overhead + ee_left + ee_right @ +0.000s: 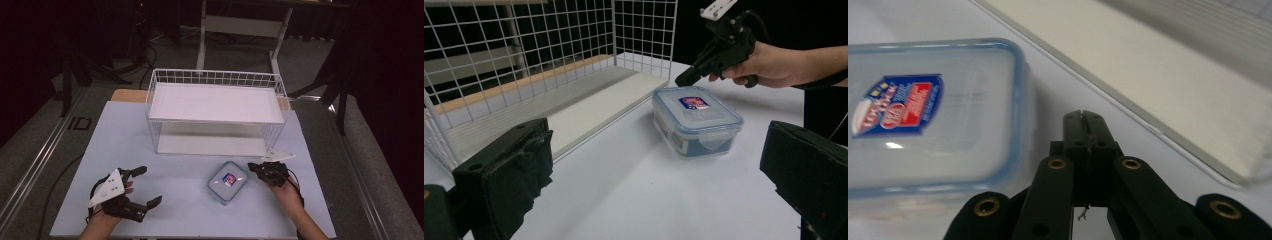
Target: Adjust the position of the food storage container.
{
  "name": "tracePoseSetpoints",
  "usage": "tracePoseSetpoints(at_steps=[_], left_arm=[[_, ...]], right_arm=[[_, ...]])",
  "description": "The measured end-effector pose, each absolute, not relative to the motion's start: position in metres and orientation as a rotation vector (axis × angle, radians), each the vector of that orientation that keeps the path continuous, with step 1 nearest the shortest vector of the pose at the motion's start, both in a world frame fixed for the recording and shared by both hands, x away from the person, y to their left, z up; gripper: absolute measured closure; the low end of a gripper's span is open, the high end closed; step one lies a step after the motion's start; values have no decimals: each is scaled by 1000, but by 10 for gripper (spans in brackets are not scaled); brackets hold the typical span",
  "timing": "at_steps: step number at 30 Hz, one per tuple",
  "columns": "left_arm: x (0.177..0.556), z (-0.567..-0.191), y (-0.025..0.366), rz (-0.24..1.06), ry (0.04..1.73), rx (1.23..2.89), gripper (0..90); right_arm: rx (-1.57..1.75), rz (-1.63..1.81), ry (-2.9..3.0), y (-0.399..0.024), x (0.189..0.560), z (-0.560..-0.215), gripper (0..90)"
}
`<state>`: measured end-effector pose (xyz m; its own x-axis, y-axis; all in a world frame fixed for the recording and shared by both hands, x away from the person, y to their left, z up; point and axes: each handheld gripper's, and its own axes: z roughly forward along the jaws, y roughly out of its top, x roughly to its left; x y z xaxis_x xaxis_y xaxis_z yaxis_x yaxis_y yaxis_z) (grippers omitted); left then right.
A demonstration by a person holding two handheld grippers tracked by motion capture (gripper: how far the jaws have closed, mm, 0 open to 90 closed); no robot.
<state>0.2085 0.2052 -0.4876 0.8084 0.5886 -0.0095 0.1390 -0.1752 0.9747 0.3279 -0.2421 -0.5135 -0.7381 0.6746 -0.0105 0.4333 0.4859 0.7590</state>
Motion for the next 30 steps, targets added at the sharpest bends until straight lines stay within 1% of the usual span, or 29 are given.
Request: tracePoseSetpoints(at_steps=[5,10,16,30], left_arm=[[208,-487,205,437,568,1725,15],[208,-487,204,438,566,1730,15],[209,-488,203,437,568,1733,15],[209,-489,202,430,571,1742,15]], right_arm=[[937,1062,2476,-237,320,-523,900],[963,1090,2502,-242,307,-524,900],[921,1098,2548,-239,289,-525,900],[827,1170,2663,-207,260,-527,900]])
